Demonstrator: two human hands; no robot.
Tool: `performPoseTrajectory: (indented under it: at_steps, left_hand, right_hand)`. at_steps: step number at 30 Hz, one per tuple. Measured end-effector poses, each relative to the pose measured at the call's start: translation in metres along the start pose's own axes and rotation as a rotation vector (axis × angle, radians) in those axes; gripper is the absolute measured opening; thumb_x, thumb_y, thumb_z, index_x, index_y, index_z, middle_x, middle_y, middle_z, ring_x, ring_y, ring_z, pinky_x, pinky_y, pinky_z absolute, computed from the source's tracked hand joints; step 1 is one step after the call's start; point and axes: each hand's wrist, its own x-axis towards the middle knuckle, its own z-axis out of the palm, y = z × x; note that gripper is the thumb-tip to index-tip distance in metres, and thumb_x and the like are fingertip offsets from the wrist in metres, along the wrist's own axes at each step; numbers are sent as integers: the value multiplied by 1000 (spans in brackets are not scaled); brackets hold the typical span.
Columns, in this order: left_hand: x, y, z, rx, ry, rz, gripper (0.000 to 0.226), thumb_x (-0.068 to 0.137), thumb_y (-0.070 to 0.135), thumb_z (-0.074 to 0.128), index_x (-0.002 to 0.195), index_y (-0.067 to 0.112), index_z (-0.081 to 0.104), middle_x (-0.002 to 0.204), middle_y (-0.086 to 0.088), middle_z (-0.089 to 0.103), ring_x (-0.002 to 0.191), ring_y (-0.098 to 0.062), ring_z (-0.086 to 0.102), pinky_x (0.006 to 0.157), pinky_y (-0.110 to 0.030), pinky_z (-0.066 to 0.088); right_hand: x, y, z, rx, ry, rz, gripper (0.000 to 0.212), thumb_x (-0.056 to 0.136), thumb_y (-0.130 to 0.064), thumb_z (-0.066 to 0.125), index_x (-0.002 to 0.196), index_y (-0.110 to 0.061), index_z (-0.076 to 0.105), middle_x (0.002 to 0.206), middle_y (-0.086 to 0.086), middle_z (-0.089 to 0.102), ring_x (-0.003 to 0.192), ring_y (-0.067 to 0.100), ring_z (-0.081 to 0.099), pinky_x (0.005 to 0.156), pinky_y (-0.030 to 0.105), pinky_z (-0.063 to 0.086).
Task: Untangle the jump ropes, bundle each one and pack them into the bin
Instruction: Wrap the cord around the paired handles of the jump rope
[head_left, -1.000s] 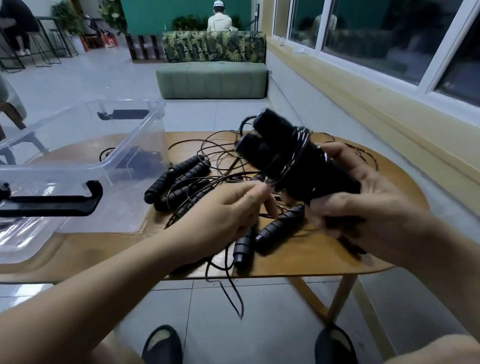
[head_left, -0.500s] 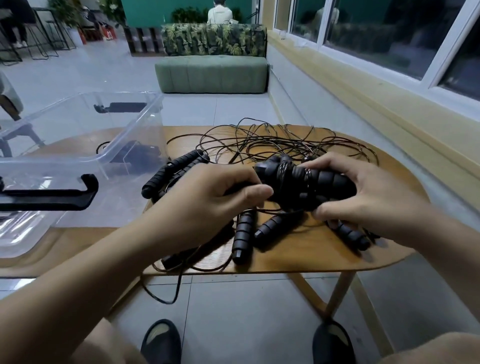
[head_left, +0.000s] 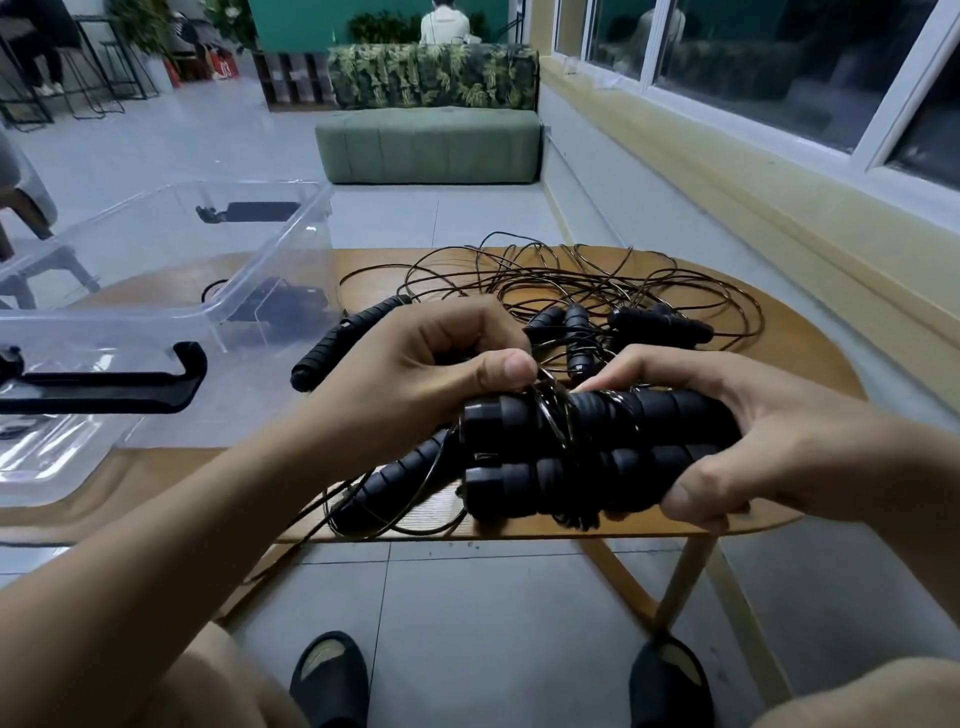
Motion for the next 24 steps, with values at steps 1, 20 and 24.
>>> performPoseTrajectory:
  at_steps: [1, 20, 24]
  left_hand:
    - [0, -2, 2, -2, 10, -6, 14, 97, 32, 67, 88, 23, 71, 82, 2, 64, 75, -11, 58, 68, -22, 45]
    - [-2, -6, 33, 478, -26, -185, 32, 111, 45, 42, 114, 30, 70, 63, 17, 56, 57, -5, 52, 55, -24, 39]
    - [-3, 6, 31, 787, -132, -183, 31, 106, 52, 45, 113, 30, 65, 92, 9, 70, 87, -7, 61, 78, -32, 48]
  right_hand:
    - [-1, 1, -1, 50, -25, -14, 69, 69, 7, 81, 132, -19, 67, 101, 21, 74, 64, 17, 63, 50, 26, 51]
    - [9, 3, 7, -100, 693, -380, 61, 82, -11, 83, 135, -33, 62, 80, 12, 71, 62, 26, 63, 56, 26, 51]
    - [9, 3, 3, -394, 840, -308, 63, 90, -3, 80, 139, -34, 56, 73, -5, 74, 56, 15, 67, 61, 18, 52]
